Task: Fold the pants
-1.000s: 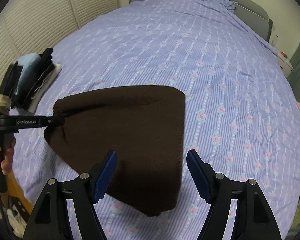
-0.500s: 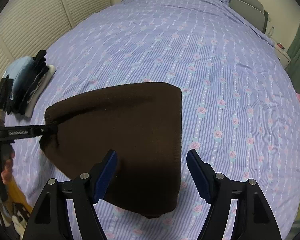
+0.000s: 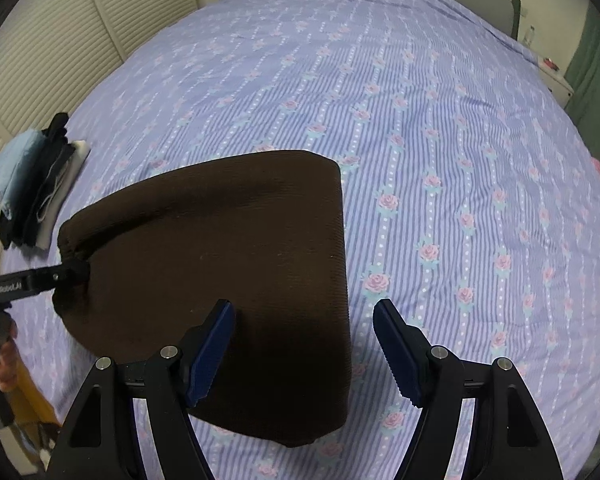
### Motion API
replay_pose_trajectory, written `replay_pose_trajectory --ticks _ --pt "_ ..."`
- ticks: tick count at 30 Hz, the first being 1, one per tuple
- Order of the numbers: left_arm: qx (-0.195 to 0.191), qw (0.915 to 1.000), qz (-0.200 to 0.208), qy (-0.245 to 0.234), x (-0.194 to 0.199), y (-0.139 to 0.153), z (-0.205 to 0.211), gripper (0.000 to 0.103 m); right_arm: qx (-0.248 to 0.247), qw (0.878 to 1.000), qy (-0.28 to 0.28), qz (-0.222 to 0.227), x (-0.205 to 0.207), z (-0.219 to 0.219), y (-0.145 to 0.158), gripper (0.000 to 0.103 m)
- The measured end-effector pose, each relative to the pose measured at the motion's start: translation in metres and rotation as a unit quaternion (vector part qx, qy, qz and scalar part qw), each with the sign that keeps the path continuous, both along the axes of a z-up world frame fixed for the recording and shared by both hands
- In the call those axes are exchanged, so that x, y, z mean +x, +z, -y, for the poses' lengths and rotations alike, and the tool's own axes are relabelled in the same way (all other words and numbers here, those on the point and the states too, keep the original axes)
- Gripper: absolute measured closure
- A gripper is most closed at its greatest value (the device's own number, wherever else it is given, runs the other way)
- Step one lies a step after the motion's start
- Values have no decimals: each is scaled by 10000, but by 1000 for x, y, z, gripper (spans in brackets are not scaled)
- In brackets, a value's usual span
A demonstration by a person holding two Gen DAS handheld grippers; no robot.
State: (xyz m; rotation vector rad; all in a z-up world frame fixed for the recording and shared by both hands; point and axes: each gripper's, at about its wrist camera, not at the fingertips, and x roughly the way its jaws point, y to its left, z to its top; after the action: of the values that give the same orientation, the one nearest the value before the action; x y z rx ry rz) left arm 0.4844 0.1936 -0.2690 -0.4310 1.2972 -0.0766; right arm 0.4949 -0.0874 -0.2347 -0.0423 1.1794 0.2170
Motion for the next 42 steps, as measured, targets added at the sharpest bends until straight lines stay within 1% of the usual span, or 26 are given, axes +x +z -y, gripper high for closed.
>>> replay_pose_trajectory --ticks 2,3,6,7,12,17,21,23,27,29,31,33,36,38,41,42 --pt "-105 9998 172 -55 -3 8 0 27 42 10000 22 9 1 0 -1 30" --pt "-75 9998 162 -104 -2 7 2 24 77 10000 22 13 2 0 -1 30" --pt "-137 9998 -112 -29 5 -9 1 24 116 9999 -17 -13 4 0 -3 30" --pt "-124 9998 -150 17 7 -14 0 22 107 9999 -34 -17 4 1 -4 30" --pt "-228 9996 -155 -33 6 -30 -4 18 41 10000 25 -5 7 -2 -8 30" --pt "-331 9994 -94 -99 9 -42 -11 14 107 9999 21 -8 11 -3 -16 30" --pt "-526 9985 -94 -83 13 -54 -13 11 193 9998 -31 -72 16 -2 -28 30" --pt "-761 9970 -131 -2 14 -63 -15 9 193 9997 -88 -143 18 -1 -36 30" --pt "-1130 9934 -191 94 11 -77 -17 8 196 9991 -233 -290 23 5 -53 24" --pt "-1251 9920 -178 61 11 -82 -16 8 260 9986 -262 -378 25 6 -61 24" --pt "-1385 9902 -183 -20 14 -88 -15 8 341 9978 -307 -469 29 9 -70 21" --pt "-1493 9886 -187 -77 18 -92 -14 8 374 9977 -312 -479 32 10 -76 16" --pt "-1541 9878 -167 -138 21 -98 -13 7 404 9974 -355 -477 35 12 -86 9" --pt "-1527 9880 -152 -151 20 -98 -12 7 522 9962 -445 -536 37 16 -95 6" --pt "-1465 9891 -128 -108 19 -97 -11 8 867 9915 -615 -750 39 21 -107 6" --pt "-1423 9897 -132 -53 17 -94 -10 10 948 9899 -670 -819 40 21 -109 6"
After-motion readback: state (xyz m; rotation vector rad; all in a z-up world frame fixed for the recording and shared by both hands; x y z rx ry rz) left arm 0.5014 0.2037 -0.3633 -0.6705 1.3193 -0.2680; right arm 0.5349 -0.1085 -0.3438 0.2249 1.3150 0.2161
